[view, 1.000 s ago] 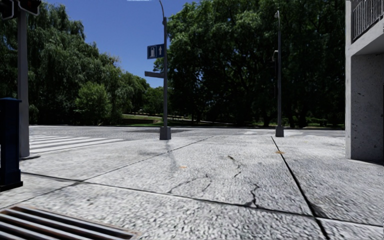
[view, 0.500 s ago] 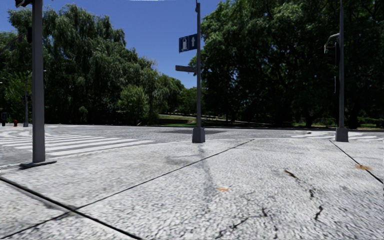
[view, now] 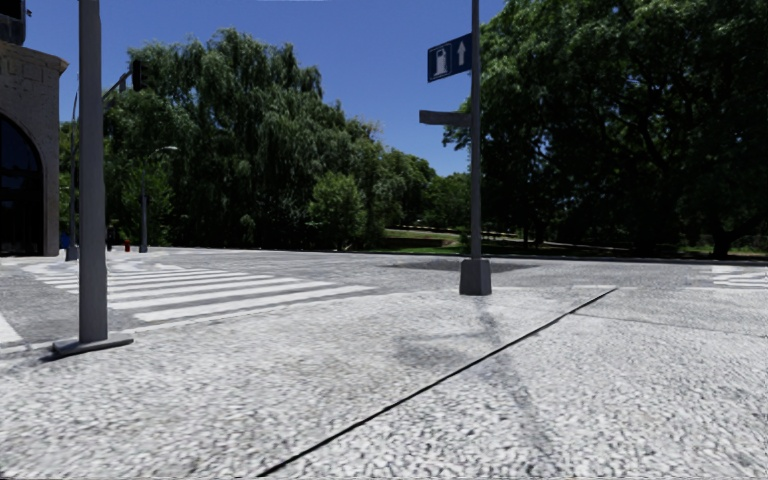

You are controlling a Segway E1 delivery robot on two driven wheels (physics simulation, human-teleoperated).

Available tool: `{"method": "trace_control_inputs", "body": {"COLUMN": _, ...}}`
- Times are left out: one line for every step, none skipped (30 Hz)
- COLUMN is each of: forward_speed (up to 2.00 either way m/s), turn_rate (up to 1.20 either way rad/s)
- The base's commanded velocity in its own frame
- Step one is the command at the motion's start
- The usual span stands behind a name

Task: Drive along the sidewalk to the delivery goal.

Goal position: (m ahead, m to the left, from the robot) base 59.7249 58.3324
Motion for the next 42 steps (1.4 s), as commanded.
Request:
{"method": "trace_control_inputs", "body": {"forward_speed": 2.00, "turn_rate": 0.46}}
{"method": "trace_control_inputs", "body": {"forward_speed": 2.00, "turn_rate": 0.46}}
{"method": "trace_control_inputs", "body": {"forward_speed": 2.00, "turn_rate": 0.46}}
{"method": "trace_control_inputs", "body": {"forward_speed": 2.00, "turn_rate": 0.46}}
{"method": "trace_control_inputs", "body": {"forward_speed": 2.00, "turn_rate": 0.46}}
{"method": "trace_control_inputs", "body": {"forward_speed": 2.00, "turn_rate": 0.46}}
{"method": "trace_control_inputs", "body": {"forward_speed": 2.00, "turn_rate": 0.46}}
{"method": "trace_control_inputs", "body": {"forward_speed": 2.00, "turn_rate": 0.46}}
{"method": "trace_control_inputs", "body": {"forward_speed": 2.00, "turn_rate": 0.46}}
{"method": "trace_control_inputs", "body": {"forward_speed": 2.00, "turn_rate": 0.46}}
{"method": "trace_control_inputs", "body": {"forward_speed": 2.00, "turn_rate": 0.46}}
{"method": "trace_control_inputs", "body": {"forward_speed": 2.00, "turn_rate": 0.46}}
{"method": "trace_control_inputs", "body": {"forward_speed": 2.00, "turn_rate": 0.46}}
{"method": "trace_control_inputs", "body": {"forward_speed": 2.00, "turn_rate": 0.46}}
{"method": "trace_control_inputs", "body": {"forward_speed": 2.00, "turn_rate": 0.46}}
{"method": "trace_control_inputs", "body": {"forward_speed": 2.00, "turn_rate": 0.46}}
{"method": "trace_control_inputs", "body": {"forward_speed": 2.00, "turn_rate": 0.46}}
{"method": "trace_control_inputs", "body": {"forward_speed": 2.00, "turn_rate": 0.46}}
{"method": "trace_control_inputs", "body": {"forward_speed": 2.00, "turn_rate": 0.46}}
{"method": "trace_control_inputs", "body": {"forward_speed": 2.00, "turn_rate": 0.46}}
{"method": "trace_control_inputs", "body": {"forward_speed": 2.00, "turn_rate": 0.46}}
{"method": "trace_control_inputs", "body": {"forward_speed": 2.00, "turn_rate": 0.46}}
{"method": "trace_control_inputs", "body": {"forward_speed": 2.00, "turn_rate": 0.42}}
{"method": "trace_control_inputs", "body": {"forward_speed": 2.00, "turn_rate": 0.34}}
{"method": "trace_control_inputs", "body": {"forward_speed": 2.00, "turn_rate": 0.34}}
{"method": "trace_control_inputs", "body": {"forward_speed": 2.00, "turn_rate": 0.28}}
{"method": "trace_control_inputs", "body": {"forward_speed": 2.00, "turn_rate": 0.25}}
{"method": "trace_control_inputs", "body": {"forward_speed": 2.00, "turn_rate": 0.24}}
{"method": "trace_control_inputs", "body": {"forward_speed": 2.00, "turn_rate": 0.24}}
{"method": "trace_control_inputs", "body": {"forward_speed": 2.00, "turn_rate": 0.24}}
{"method": "trace_control_inputs", "body": {"forward_speed": 2.00, "turn_rate": 0.24}}
{"method": "trace_control_inputs", "body": {"forward_speed": 2.00, "turn_rate": 0.24}}
{"method": "trace_control_inputs", "body": {"forward_speed": 2.00, "turn_rate": 0.24}}
{"method": "trace_control_inputs", "body": {"forward_speed": 2.00, "turn_rate": 0.24}}
{"method": "trace_control_inputs", "body": {"forward_speed": 2.00, "turn_rate": 0.24}}
{"method": "trace_control_inputs", "body": {"forward_speed": 2.00, "turn_rate": 0.24}}
{"method": "trace_control_inputs", "body": {"forward_speed": 2.00, "turn_rate": 0.24}}
{"method": "trace_control_inputs", "body": {"forward_speed": 2.00, "turn_rate": 0.24}}
{"method": "trace_control_inputs", "body": {"forward_speed": 2.00, "turn_rate": 0.24}}
{"method": "trace_control_inputs", "body": {"forward_speed": 2.00, "turn_rate": 0.29}}
{"method": "trace_control_inputs", "body": {"forward_speed": 2.00, "turn_rate": 0.39}}
{"method": "trace_control_inputs", "body": {"forward_speed": 2.00, "turn_rate": 0.45}}
